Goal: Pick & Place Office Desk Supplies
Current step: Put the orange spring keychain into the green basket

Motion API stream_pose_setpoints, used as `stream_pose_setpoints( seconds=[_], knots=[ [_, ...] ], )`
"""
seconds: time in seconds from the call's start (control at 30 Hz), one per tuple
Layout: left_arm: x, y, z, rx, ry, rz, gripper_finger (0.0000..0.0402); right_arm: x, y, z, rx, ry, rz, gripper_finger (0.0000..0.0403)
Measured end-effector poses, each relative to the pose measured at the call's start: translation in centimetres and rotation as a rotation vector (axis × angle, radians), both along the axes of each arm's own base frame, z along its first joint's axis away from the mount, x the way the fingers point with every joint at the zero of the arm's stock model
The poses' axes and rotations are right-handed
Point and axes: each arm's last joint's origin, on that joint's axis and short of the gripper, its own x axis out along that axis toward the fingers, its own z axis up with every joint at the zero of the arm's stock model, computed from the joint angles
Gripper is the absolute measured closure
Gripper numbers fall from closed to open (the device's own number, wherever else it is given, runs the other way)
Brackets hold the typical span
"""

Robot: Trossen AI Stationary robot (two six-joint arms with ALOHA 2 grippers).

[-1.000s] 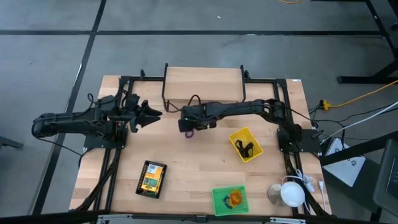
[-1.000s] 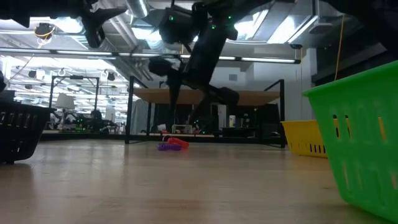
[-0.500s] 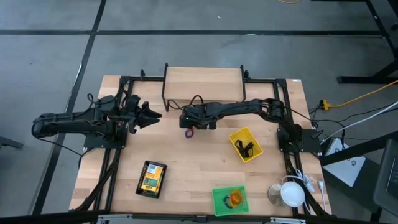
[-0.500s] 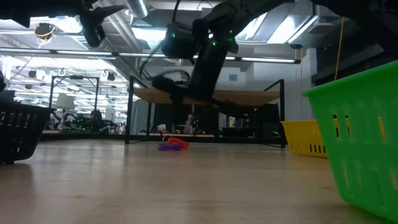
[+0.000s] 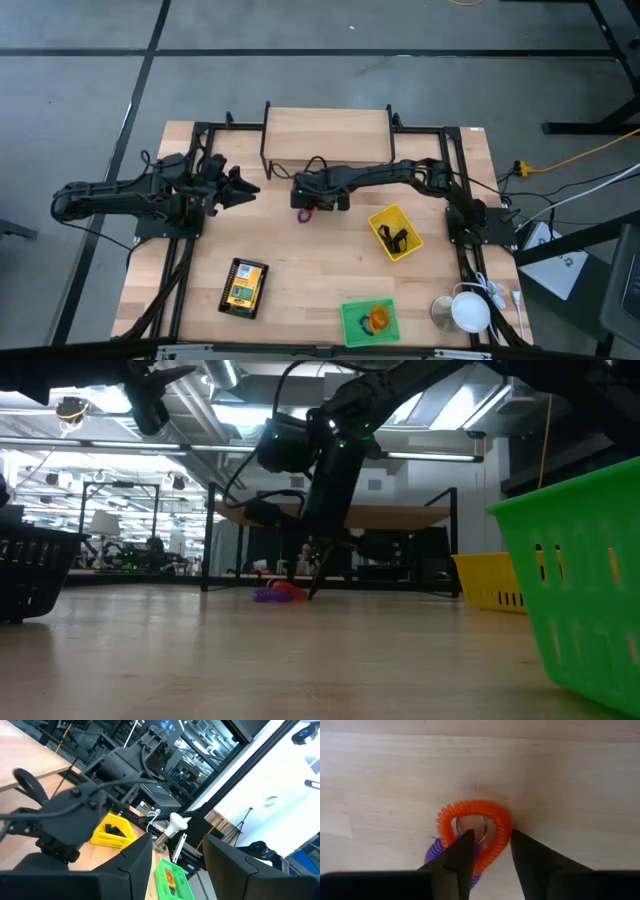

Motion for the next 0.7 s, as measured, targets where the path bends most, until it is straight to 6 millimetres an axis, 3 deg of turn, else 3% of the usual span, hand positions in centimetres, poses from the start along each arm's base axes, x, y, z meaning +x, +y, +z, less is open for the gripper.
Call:
stream_pose_setpoints(
  seconds=[0.23, 0.3, 0.47, 0.7],
  knots=[
    [0.01, -0.02, -0.17, -0.002, 0.019, -0.008, 0.0231, -0.05, 0.22, -0.74, 0.012, 0.039, 0.007, 0.0260],
    [0.01, -0.02, -0.16, -0.001, 0.018, -0.008, 0.0231, -0.15, 0.23, -0.80, 0.009, 0.051, 0.014, 0.0282],
    [0.01, -0.01, -0.16, -0.001, 0.017, -0.005, 0.0231, -0.36, 0.26, -0.94, -0.012, 0.075, 0.037, 0.0381],
    [0.01, 0.00, -0.15, -0.003, 0.017, 0.001, 0.0231, -0.37, 0.43, -0.86, -0.013, 0.073, 0.055, 0.0373]
  ],
)
